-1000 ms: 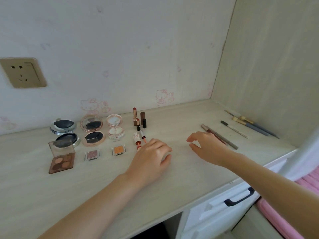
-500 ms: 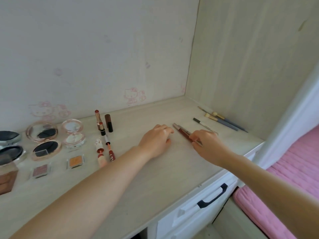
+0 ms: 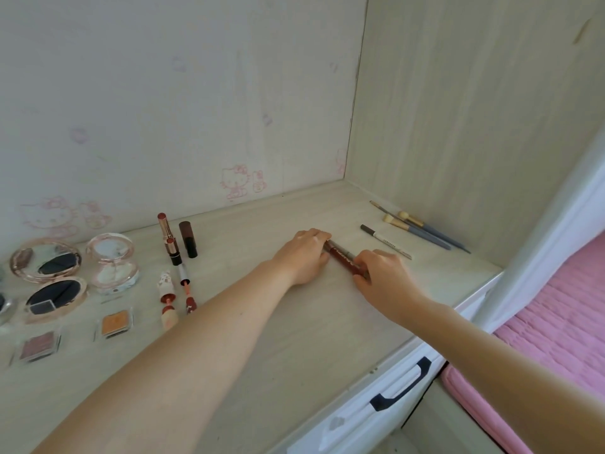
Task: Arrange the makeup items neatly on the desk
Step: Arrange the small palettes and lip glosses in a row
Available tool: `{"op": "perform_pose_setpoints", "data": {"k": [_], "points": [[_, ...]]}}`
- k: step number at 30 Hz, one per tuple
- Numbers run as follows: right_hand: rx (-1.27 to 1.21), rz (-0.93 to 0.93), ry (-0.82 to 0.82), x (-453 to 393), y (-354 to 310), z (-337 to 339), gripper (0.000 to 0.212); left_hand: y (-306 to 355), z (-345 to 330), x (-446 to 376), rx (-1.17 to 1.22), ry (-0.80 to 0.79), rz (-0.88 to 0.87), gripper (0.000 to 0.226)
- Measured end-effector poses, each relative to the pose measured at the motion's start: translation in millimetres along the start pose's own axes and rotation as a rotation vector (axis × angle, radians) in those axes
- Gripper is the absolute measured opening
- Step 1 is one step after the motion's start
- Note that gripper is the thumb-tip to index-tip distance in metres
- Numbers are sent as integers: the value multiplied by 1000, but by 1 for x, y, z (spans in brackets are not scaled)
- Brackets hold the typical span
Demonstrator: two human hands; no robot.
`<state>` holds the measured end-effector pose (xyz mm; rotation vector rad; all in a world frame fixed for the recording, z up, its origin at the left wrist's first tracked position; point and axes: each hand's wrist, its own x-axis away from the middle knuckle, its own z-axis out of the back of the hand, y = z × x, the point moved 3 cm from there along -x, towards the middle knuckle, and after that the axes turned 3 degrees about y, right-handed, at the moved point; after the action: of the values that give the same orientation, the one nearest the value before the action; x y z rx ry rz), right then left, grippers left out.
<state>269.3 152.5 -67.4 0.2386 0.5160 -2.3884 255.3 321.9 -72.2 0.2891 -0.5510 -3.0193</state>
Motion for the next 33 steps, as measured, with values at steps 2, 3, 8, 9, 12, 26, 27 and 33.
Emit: {"op": "perform_pose_setpoints", "data": {"k": [2,3,8,9,12,26,27,33], "points": [[1,2,-15,0,-2,0,22,-1,2,2,-15,17,-4,44],[0,1,-25,0,-3,0,23,-1,3,3,-13,23,-3,43],[-16,-10,-40,1,-6,0,24,-5,10,12,-23,34,-2,39],[-23,-12,-39,1,-7,0,23,-7,12,15,-25,40,-1,39],[-45,-16,-38,3,-10,1,21,-13,19,24,-28,65,-6,32],[-181,10,-12,15,-59,10,6,-47,87,88,176,134,-4,8],[-200,5,2,17,-63,11,8,-50,92,94,211,134,8,10],[-231,6,-67,28,-92,5,19,-68,121,128,450,168,26,13]]}}
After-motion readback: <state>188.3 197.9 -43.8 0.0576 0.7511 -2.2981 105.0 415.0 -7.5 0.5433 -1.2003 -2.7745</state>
